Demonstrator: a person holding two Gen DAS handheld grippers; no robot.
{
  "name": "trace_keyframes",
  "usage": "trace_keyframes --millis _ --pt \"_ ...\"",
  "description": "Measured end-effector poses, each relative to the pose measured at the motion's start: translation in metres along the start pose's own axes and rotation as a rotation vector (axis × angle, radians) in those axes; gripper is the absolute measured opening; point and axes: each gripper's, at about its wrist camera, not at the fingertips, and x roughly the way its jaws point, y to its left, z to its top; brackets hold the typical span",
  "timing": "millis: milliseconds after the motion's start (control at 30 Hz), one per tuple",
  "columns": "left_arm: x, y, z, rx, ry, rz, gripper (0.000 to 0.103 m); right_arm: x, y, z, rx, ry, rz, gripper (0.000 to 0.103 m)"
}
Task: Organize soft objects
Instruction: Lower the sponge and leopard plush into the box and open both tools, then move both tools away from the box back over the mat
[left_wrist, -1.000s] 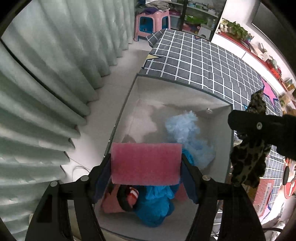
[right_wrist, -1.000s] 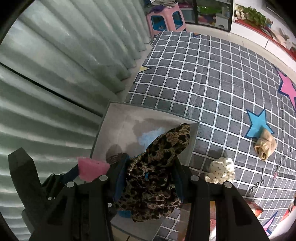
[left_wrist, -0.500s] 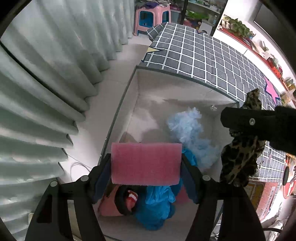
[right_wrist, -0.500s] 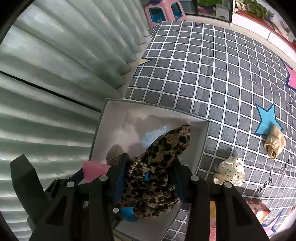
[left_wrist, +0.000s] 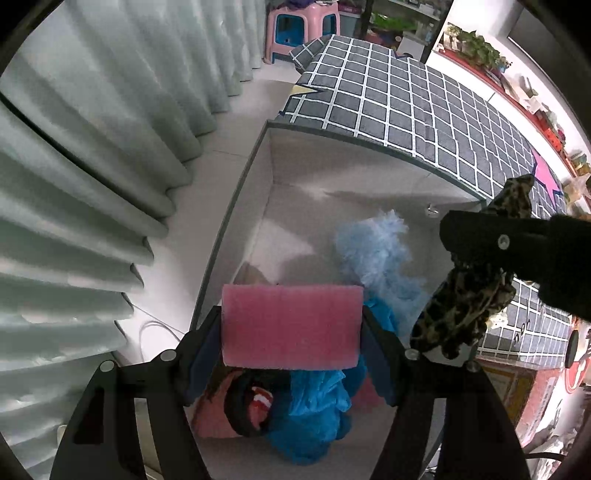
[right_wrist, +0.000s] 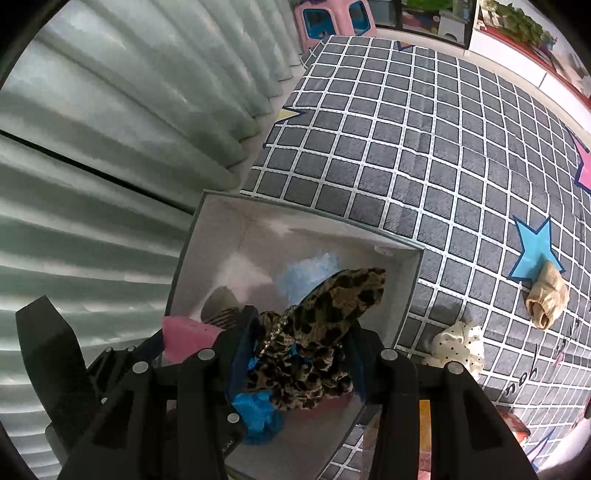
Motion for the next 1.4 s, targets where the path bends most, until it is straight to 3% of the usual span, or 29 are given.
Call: trace_keyframes --millis 200,267,467,633,900,1133,1400 --pt "0.002 -0.001 0.0 0.004 0.014 0.003 0.08 -0.003 0.0 0.0 -0.005 -0.003 0.002 0.05" --pt "0.004 0.0 0.0 -0.009 0.031 -0.009 0.081 -0.007 -0.001 0.0 -0.004 -0.011 0.006 0.063" --pt "0.002 0.001 0.0 -0.058 0.056 -0.049 0.087 -0.024 -0.011 0.001 0.014 -0.023 0.021 0.084" --pt "-0.015 -0.009 0.006 -0.044 0.042 -0.093 0.087 -0.046 -0.036 0.0 0.049 -0.03 0.029 0.084" --pt "-0.042 -0.048 0.022 -0.004 0.04 -0.187 0.088 -0.074 -0.126 -0.014 0.179 -0.05 -0.032 0.084" --pt "-0.049 -0.102 0.029 0.067 0.099 -0.256 0.088 -0.063 -0.198 -0.041 0.289 0.004 -0.096 0.084" --pt "-0.043 -0.185 0.034 0.119 0.194 -0.242 0.088 -0.057 -0.268 -0.066 0.399 0.028 -0.125 0.084"
